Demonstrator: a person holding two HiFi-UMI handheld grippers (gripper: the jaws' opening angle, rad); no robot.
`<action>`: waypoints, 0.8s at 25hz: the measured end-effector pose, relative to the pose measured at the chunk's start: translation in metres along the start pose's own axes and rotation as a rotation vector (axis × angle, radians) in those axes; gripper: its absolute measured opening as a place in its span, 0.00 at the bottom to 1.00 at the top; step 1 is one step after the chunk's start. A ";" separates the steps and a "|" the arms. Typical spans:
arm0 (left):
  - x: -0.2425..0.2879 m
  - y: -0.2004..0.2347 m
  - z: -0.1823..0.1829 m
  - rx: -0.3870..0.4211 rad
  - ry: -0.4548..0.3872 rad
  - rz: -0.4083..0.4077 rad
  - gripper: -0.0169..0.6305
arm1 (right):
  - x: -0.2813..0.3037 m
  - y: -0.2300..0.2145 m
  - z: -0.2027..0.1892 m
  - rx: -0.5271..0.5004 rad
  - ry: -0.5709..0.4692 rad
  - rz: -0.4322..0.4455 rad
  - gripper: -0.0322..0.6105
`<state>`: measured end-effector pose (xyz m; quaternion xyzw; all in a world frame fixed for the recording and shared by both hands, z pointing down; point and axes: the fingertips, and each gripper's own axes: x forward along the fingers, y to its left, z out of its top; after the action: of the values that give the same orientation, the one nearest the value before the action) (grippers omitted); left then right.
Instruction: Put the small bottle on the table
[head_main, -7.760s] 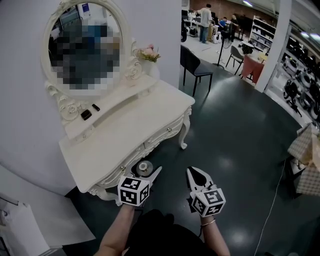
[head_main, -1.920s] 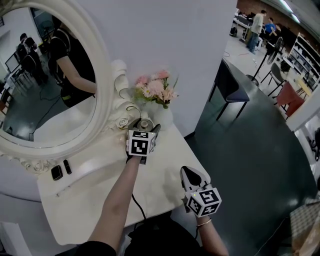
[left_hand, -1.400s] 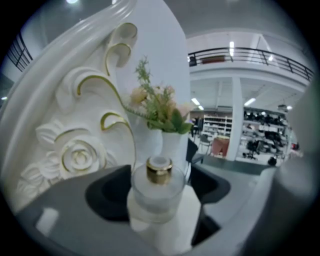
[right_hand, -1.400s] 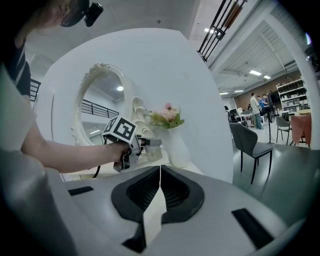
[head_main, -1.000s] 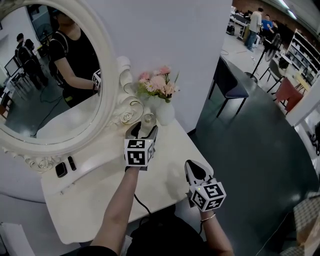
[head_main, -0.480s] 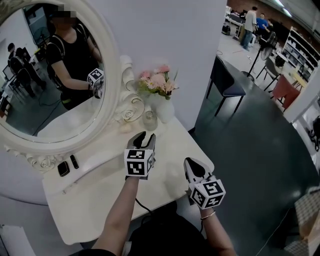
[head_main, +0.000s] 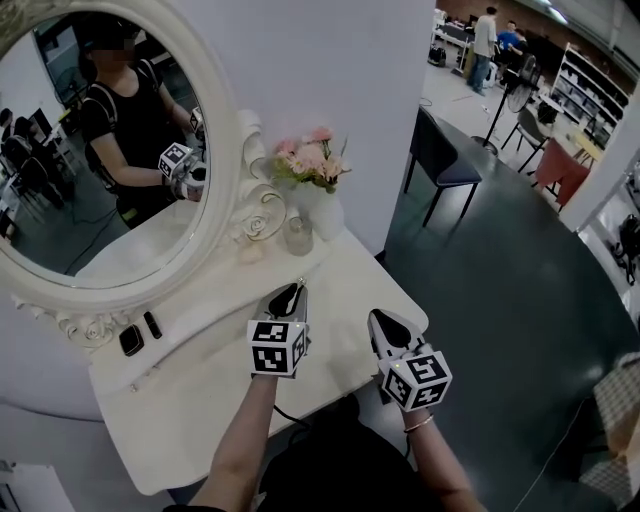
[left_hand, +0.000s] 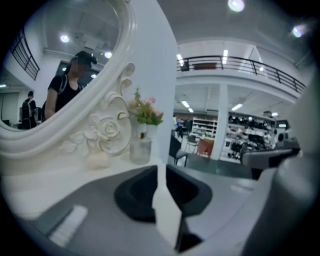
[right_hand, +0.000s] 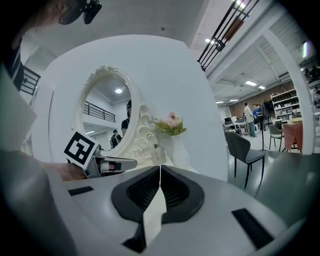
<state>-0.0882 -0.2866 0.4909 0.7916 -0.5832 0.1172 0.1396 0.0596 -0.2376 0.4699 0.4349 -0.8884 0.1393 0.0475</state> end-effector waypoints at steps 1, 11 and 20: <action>-0.003 -0.001 -0.002 -0.001 0.000 -0.004 0.11 | -0.001 0.001 0.000 -0.001 -0.001 -0.004 0.06; -0.035 -0.004 -0.021 -0.022 0.007 -0.028 0.06 | -0.007 0.010 -0.003 -0.011 -0.005 -0.025 0.06; -0.055 -0.006 -0.025 -0.028 -0.011 -0.041 0.04 | -0.011 0.017 -0.008 -0.017 -0.001 -0.038 0.06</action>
<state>-0.0989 -0.2272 0.4942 0.8020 -0.5692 0.1019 0.1499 0.0529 -0.2168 0.4713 0.4513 -0.8811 0.1307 0.0535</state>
